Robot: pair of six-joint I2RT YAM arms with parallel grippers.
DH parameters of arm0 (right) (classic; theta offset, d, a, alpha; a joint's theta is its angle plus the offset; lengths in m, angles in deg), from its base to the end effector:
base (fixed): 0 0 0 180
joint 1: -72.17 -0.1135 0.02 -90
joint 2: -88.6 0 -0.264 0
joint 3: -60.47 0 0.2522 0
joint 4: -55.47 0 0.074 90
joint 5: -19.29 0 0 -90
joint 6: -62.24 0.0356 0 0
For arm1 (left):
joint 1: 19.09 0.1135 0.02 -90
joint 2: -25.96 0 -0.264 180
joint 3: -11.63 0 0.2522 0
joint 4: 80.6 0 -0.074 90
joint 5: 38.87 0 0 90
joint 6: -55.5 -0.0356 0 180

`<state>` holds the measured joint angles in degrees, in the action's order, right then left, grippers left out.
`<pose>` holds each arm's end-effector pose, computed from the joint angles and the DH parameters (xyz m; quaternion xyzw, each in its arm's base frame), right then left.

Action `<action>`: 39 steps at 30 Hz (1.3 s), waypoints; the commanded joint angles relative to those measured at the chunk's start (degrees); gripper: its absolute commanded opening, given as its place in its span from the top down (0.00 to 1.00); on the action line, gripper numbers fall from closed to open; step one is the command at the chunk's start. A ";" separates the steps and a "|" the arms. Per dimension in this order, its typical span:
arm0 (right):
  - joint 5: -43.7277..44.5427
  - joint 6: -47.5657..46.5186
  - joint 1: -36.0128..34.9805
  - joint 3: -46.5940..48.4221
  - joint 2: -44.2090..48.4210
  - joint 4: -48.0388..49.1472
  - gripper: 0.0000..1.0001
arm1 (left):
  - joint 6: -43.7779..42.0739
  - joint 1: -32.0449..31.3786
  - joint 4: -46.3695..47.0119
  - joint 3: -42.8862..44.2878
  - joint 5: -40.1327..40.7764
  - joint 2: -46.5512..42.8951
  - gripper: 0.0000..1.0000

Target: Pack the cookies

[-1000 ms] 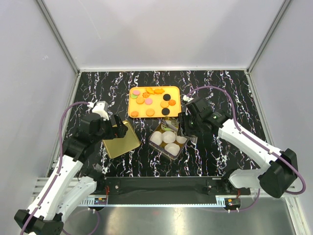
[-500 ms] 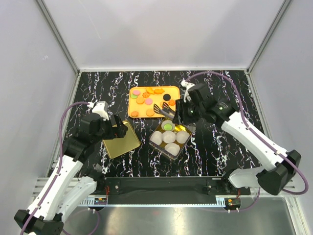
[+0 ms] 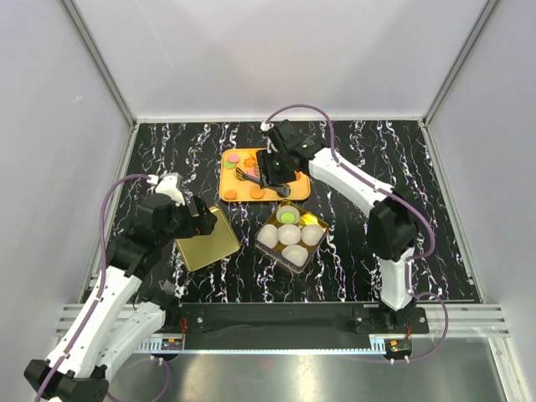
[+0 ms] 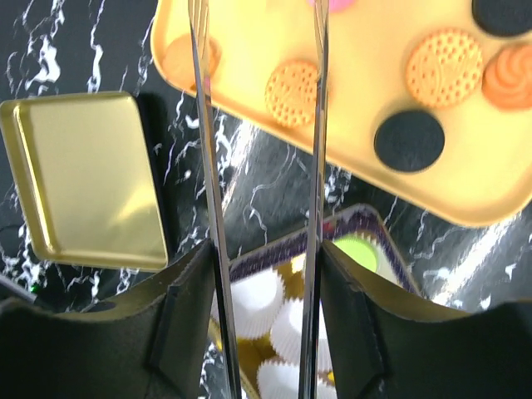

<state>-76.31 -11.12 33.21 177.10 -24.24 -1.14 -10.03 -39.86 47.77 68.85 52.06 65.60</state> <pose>0.3402 0.2795 0.2863 -0.1985 0.9258 0.1895 0.2601 0.1385 -0.0519 0.2967 -0.0323 0.8825 -0.1738 0.4357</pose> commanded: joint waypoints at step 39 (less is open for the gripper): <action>14.83 -5.04 -6.57 27.74 -22.16 -10.85 0.45 | 0.58 -0.67 0.51 -0.05 1.88 -1.58 0.01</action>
<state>-63.68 -15.07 27.42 201.58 -46.18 -10.93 -9.84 -40.21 47.73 68.85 52.72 64.86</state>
